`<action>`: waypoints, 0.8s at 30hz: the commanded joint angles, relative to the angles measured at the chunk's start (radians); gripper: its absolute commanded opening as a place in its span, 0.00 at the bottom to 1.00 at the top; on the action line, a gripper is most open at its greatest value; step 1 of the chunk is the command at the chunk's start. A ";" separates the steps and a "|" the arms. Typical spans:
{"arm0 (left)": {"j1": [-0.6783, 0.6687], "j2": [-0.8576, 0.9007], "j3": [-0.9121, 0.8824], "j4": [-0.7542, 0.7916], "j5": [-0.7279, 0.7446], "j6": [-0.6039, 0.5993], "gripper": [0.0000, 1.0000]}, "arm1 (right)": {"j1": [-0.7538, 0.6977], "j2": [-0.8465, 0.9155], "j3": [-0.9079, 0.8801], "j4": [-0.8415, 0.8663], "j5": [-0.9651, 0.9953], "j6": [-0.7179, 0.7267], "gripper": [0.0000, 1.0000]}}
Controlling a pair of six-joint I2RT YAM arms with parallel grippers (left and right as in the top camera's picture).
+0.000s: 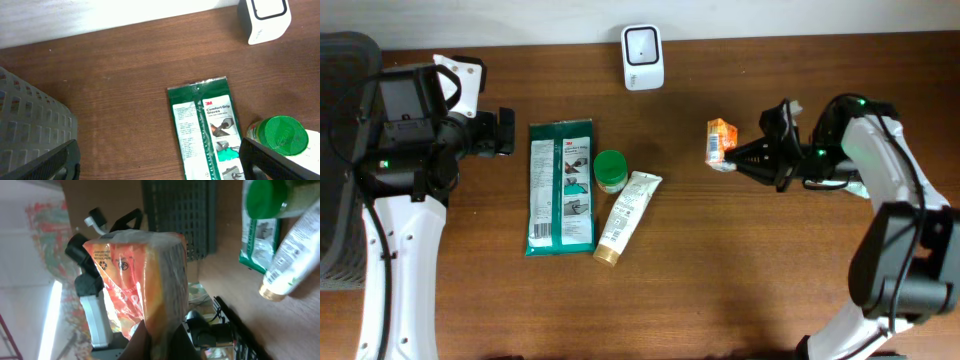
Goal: Scan the item barcode
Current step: 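Raise the tissue pack to the barcode scanner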
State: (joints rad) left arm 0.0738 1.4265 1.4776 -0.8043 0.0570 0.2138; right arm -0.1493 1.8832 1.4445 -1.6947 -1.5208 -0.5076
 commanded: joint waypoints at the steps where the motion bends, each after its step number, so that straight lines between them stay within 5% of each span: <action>1: -0.001 -0.011 0.013 0.002 0.015 0.009 0.99 | -0.010 -0.088 0.014 -0.004 -0.031 -0.036 0.04; 9: -0.001 -0.011 0.013 0.002 0.014 0.009 0.99 | 0.087 -0.095 0.014 0.225 0.267 0.026 0.04; 12: -0.001 -0.011 0.013 0.002 0.014 0.009 0.99 | 0.252 -0.095 0.014 0.486 0.732 0.417 0.04; 15: -0.001 -0.011 0.013 0.002 0.014 0.009 0.99 | 0.357 -0.095 0.117 0.518 1.188 0.677 0.04; 18: -0.001 -0.011 0.013 0.002 0.014 0.009 0.99 | 0.420 -0.086 0.353 0.498 1.422 0.727 0.04; 24: -0.001 -0.011 0.013 0.002 0.014 0.009 0.99 | 0.544 0.214 0.847 0.653 1.898 0.540 0.04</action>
State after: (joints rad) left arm 0.0738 1.4265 1.4776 -0.8051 0.0570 0.2138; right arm 0.3698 1.9949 2.2177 -1.0939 0.2028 0.1131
